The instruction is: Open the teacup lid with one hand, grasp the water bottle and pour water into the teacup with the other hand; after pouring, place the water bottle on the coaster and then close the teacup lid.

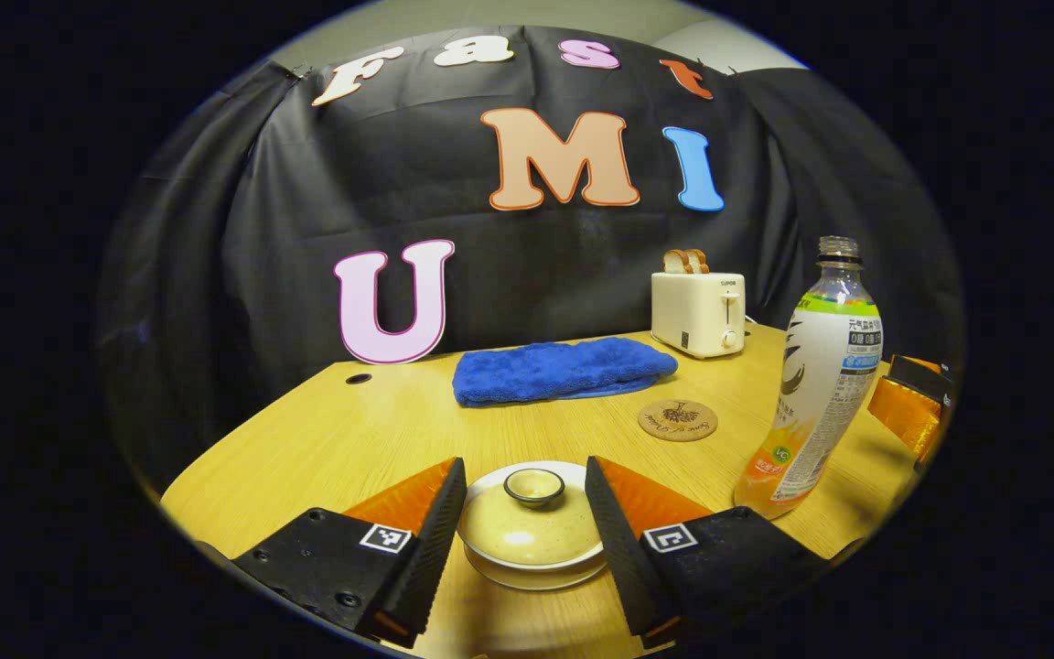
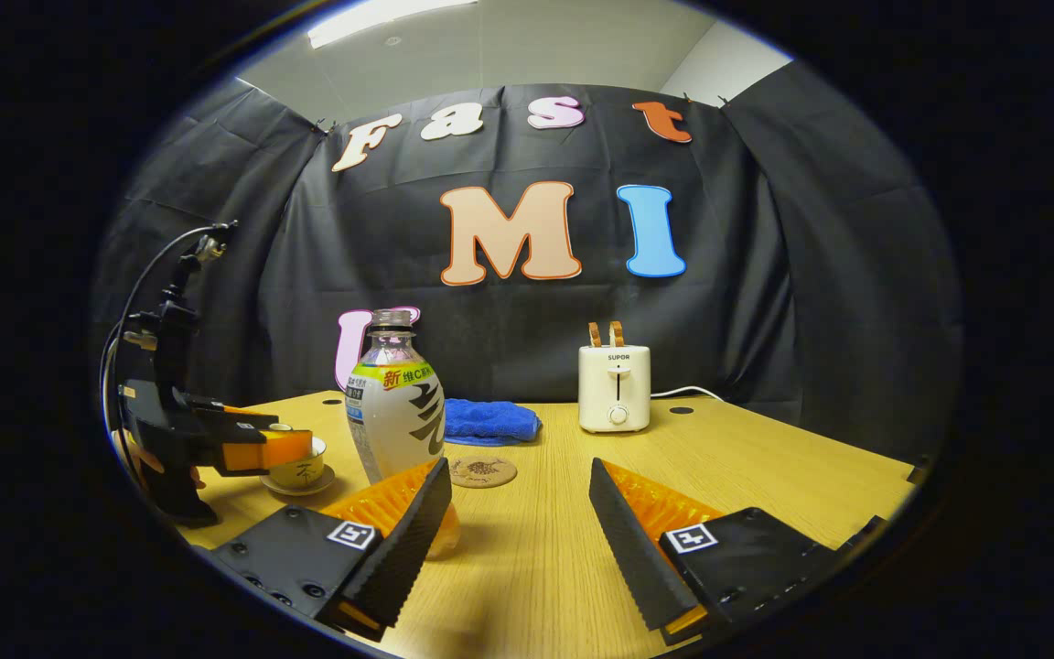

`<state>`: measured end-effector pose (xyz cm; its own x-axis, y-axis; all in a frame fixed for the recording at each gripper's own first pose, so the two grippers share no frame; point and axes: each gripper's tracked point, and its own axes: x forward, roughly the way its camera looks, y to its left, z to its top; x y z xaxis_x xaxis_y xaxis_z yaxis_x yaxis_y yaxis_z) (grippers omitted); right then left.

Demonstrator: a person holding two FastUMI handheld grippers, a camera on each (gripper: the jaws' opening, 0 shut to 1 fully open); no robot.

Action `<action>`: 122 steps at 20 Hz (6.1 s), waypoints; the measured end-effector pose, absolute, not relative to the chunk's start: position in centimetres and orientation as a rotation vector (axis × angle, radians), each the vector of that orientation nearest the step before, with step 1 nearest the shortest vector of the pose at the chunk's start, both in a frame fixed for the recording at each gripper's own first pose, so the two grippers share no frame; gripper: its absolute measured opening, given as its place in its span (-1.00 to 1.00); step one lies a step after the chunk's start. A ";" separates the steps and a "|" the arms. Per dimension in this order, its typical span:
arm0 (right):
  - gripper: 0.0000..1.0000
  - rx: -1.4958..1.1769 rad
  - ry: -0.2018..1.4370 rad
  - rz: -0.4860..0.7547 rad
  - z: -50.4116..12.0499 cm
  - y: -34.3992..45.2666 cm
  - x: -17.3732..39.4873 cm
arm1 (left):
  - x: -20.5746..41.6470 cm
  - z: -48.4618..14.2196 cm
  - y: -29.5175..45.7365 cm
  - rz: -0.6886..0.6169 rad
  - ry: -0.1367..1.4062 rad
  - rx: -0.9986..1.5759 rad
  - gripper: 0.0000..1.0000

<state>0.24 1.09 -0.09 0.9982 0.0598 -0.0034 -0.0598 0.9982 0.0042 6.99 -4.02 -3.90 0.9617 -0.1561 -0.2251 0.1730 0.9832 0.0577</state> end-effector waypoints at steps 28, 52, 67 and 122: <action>0.87 0.011 0.013 0.322 -0.4 8.0 -0.6 | 2.1 -0.6 5.0 -0.011 0.137 0.056 -0.48; 0.38 -0.067 0.068 0.352 -1.5 12.2 3.3 | -1.0 0.7 11.2 0.091 0.068 -0.030 -0.49; 0.39 -0.492 -0.033 0.316 0.3 13.2 6.0 | -1.0 0.7 13.1 0.119 0.068 -0.047 -0.49; 0.38 -1.999 -0.454 0.347 -4.9 19.4 5.2 | -2.1 3.0 13.9 0.097 0.001 -0.076 -0.51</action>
